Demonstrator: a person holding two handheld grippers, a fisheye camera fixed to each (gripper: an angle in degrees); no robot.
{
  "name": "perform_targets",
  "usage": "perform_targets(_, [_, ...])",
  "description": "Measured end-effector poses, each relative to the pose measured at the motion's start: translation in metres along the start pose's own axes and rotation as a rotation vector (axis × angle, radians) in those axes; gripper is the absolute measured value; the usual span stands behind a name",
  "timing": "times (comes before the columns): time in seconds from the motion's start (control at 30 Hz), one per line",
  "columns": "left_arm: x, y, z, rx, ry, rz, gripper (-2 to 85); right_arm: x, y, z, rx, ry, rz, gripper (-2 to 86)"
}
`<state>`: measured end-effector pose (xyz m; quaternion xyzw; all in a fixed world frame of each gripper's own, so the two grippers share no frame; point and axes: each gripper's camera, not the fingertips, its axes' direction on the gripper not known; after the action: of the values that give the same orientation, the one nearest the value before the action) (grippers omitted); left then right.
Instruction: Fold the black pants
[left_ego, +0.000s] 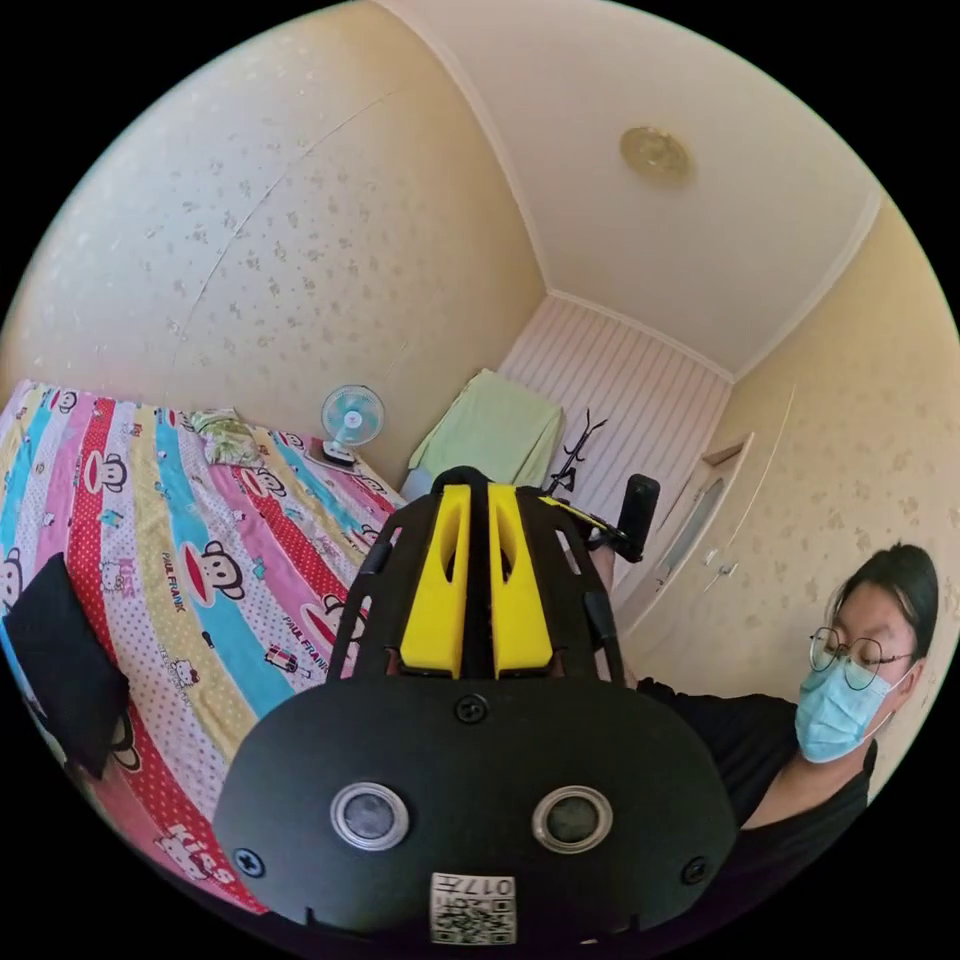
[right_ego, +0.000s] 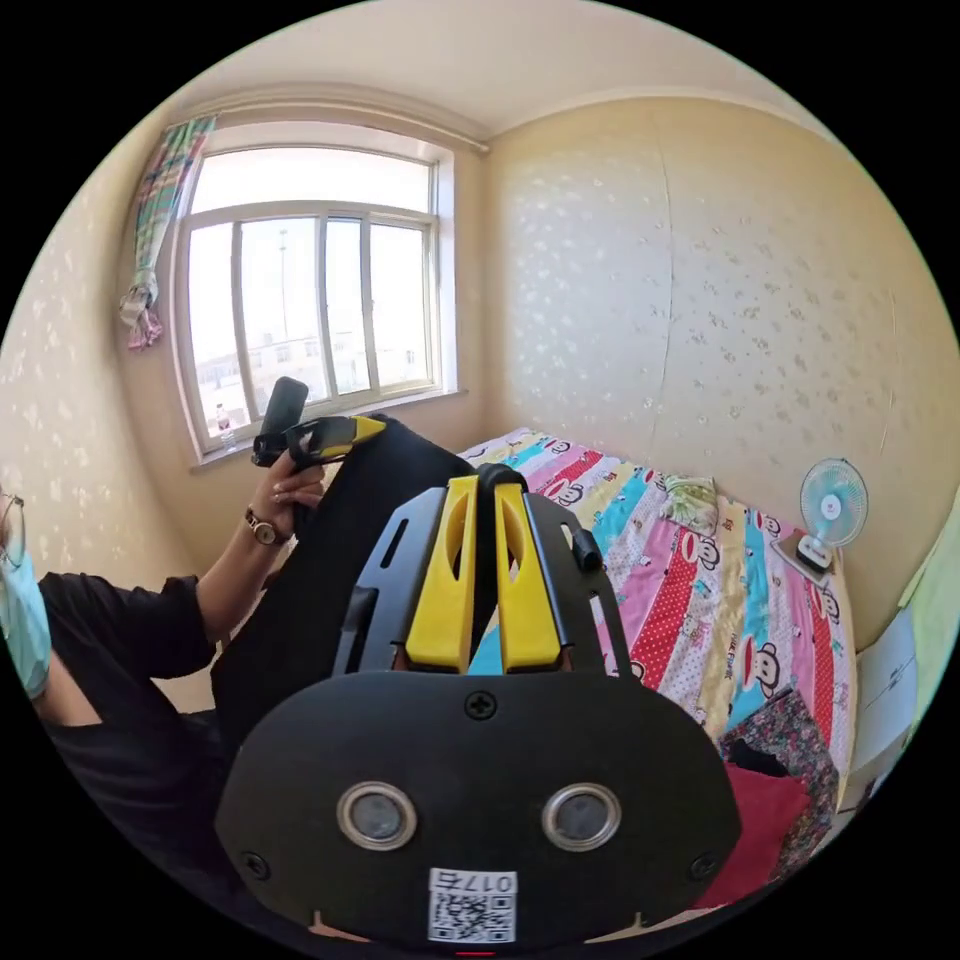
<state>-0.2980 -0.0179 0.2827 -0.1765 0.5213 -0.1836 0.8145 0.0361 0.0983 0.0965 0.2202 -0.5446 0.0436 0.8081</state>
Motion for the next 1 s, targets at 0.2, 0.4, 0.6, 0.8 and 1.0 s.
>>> perform_targets(0.2, [-0.053, -0.002, 0.049, -0.111, -0.267, 0.043, 3.7, 0.076, 0.014, 0.068, -0.016, 0.012, 0.133, 1.7])
perform_targets(0.4, [-0.112, 0.125, 0.096, -0.376, -0.324, -0.017, 3.9, 0.106, 0.132, 0.122, -0.254, 0.047, 0.223, 2.2])
perform_targets(0.6, [-0.134, 0.23, 0.073, -0.409, -0.167, -0.32, 4.2, 0.125, 0.255, 0.096, -0.277, -0.258, 0.558, 2.5])
perform_targets(0.8, [-0.174, 0.268, 0.062, -0.329, -0.026, -0.596, 5.3, 0.165, 0.309, 0.099, -0.311, -0.398, 0.766, 3.9])
perform_targets(1.0, [-0.18, 0.238, 0.033, -0.27, 0.007, -0.62, 7.2, 0.222, 0.294, 0.079, -0.352, -0.459, 0.81, 7.1])
